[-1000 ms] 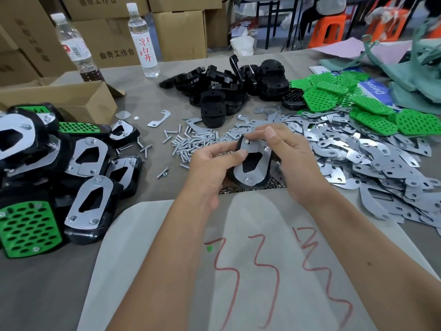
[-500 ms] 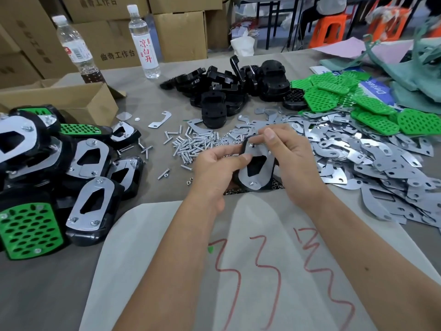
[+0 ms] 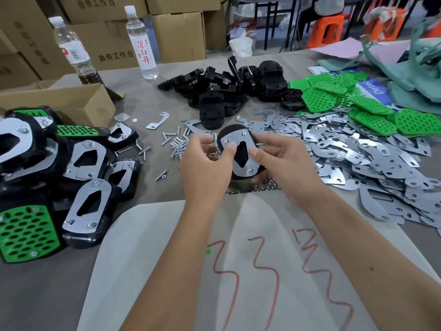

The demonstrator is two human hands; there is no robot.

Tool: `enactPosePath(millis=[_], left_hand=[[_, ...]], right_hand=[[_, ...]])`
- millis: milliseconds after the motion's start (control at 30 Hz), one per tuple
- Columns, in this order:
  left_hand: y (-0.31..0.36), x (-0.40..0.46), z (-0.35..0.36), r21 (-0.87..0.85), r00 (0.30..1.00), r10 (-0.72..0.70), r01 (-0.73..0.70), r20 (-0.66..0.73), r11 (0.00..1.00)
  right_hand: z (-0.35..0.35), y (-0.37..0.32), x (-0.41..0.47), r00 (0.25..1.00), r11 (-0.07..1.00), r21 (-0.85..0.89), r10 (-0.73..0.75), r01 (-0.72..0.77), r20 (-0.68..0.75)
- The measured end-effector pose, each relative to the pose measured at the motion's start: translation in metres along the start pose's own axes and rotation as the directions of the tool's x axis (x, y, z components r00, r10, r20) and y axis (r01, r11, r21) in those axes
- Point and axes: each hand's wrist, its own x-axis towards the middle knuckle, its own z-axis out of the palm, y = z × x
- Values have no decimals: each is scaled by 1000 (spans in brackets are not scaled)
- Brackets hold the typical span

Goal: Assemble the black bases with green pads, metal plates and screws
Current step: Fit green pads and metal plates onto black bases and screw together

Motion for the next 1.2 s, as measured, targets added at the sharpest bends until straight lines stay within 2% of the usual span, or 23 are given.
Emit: enactPosePath(millis=[67,133,233,300,467,533,600,667,733,867,967,1067,1200], left_hand=[[1,0,-6,192,985,161,-147,-58,970],[1,0,-9,368,965,257,-224,-43,902],[0,1,-8,564,959,283,-245,19,789],[0,3,-8,622,956,291,-255,46,741],[-1,3,-8,561,918,366,-387,154,732],[-2,3,-6,445,916,365,-399,165,801],[-2,3,-6,379,941,327,-337,91,862],[-4,4,-6,355,963,268,-257,19,899],[-8,5,-3,312,977,214,-205,6,928],[-11,4,-2,290,983,186,-181,11,940],[-10,3,-2,314,982,188,-175,-10,933],[-8,2,-1,328,978,210,-195,-10,924],[-7,2,-3,334,972,233,-210,-30,919]], right_hand=[[2,0,-1,1000,1000,-19,-20,20,22],[5,-1,-3,998,998,-56,-28,31,49],[6,0,-3,999,991,-135,-8,13,35],[6,1,-2,1000,983,-184,-7,9,8],[6,2,-2,998,972,-236,-8,-6,-58],[5,2,0,995,972,-233,9,-31,-94],[4,1,0,994,978,-202,29,-50,-108],[4,-1,0,996,988,-138,59,-67,-65],[3,-3,-1,996,992,-88,88,-86,11],[-1,-4,1,981,993,-33,118,-114,154],[-5,-5,0,966,994,-72,92,-76,242],[-5,-4,0,967,993,-109,69,-43,246],[-4,-3,-2,985,990,-129,69,-49,161]])
